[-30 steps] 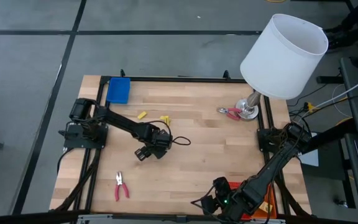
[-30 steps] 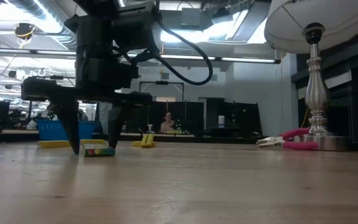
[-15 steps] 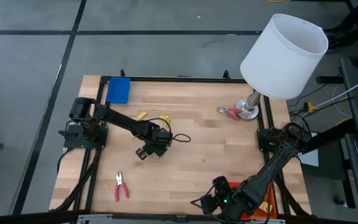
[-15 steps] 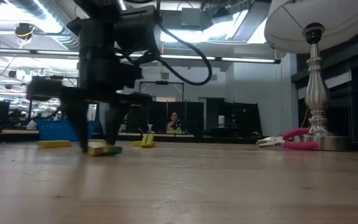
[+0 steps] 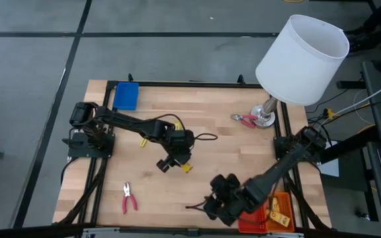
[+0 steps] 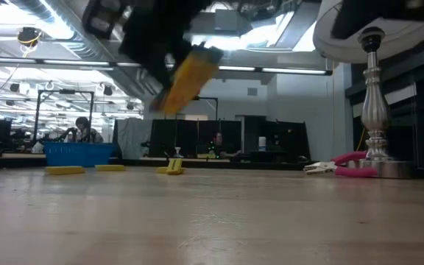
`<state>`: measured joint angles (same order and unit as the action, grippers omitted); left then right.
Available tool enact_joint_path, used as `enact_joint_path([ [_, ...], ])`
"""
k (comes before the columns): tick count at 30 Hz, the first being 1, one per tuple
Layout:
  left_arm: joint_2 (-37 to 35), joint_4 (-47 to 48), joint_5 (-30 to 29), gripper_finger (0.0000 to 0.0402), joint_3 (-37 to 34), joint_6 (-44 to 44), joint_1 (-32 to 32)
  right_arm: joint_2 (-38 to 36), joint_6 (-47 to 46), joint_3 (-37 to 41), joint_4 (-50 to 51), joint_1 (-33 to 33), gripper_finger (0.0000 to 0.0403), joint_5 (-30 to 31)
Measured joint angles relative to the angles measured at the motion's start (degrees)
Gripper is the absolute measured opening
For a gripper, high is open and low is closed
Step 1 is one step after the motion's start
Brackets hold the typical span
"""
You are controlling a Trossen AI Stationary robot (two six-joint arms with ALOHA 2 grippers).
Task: Pick & Place School Supplies
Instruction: Put the yellow crayon box into the orange bin
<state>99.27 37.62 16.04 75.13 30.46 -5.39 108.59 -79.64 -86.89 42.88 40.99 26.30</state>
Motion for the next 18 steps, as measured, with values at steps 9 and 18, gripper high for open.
enact_joint_path([
  [9,-0.1,6.4,14.1,0.017,4.0,-7.7,1.8,-1.6,27.4,-2.9,0.1,-4.5,0.0226,-1.0],
  [18,-0.1,5.5,25.9,0.017,4.0,-15.2,2.8,-1.9,58.6,-10.2,-0.4,-5.5,0.0226,11.6],
])
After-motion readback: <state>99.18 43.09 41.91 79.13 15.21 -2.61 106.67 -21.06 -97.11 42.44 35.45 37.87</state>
